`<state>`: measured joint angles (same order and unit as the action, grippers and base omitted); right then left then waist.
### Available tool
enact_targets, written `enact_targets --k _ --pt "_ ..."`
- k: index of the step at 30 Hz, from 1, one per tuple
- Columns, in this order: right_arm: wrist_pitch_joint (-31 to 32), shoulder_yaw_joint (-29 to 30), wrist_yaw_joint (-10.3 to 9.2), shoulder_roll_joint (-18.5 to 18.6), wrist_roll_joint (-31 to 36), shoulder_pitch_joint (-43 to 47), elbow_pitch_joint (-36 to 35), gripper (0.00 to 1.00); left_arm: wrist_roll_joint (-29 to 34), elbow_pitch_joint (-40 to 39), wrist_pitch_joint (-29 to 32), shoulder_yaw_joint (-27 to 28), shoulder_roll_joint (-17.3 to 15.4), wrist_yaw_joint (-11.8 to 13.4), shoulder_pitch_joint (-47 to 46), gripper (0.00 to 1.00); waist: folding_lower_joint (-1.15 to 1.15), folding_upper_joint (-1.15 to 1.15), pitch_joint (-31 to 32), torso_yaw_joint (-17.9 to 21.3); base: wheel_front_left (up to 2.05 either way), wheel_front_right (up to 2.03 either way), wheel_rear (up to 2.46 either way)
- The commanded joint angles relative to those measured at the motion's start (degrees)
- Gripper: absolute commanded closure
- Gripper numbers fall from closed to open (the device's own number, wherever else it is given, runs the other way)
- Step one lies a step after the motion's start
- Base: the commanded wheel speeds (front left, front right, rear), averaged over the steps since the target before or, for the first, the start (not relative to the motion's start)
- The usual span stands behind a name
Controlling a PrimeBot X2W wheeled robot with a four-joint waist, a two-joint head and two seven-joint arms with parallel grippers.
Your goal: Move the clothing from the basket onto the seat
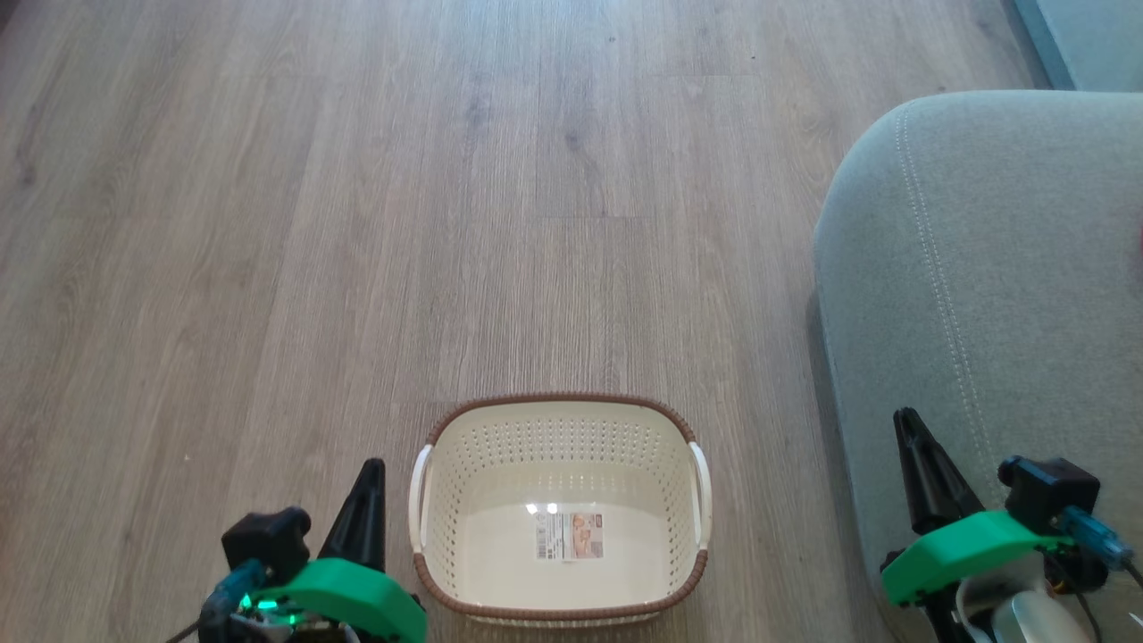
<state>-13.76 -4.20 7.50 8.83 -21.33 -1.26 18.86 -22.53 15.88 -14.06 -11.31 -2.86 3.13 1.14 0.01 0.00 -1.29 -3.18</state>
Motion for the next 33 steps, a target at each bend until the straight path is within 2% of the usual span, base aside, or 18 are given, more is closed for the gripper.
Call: enact_targets --k 1,33 --pt "0.49 0.70 0.00 -0.18 -1.99 -2.18 -1.93 1.00 -1.97 -1.82 0.55 0.73 -0.17 -0.58 -2.50 1.00 0.00 0.00 0.03 0.06 0.00 0.00 0.00" --pt "5.90 3.45 0.00 -1.75 -20.78 -2.93 -2.72 1.00 -21.12 -1.73 5.39 4.60 -0.71 -3.34 -3.83 1.00 0.00 0.00 0.33 0.91 0.00 0.00 0.00"
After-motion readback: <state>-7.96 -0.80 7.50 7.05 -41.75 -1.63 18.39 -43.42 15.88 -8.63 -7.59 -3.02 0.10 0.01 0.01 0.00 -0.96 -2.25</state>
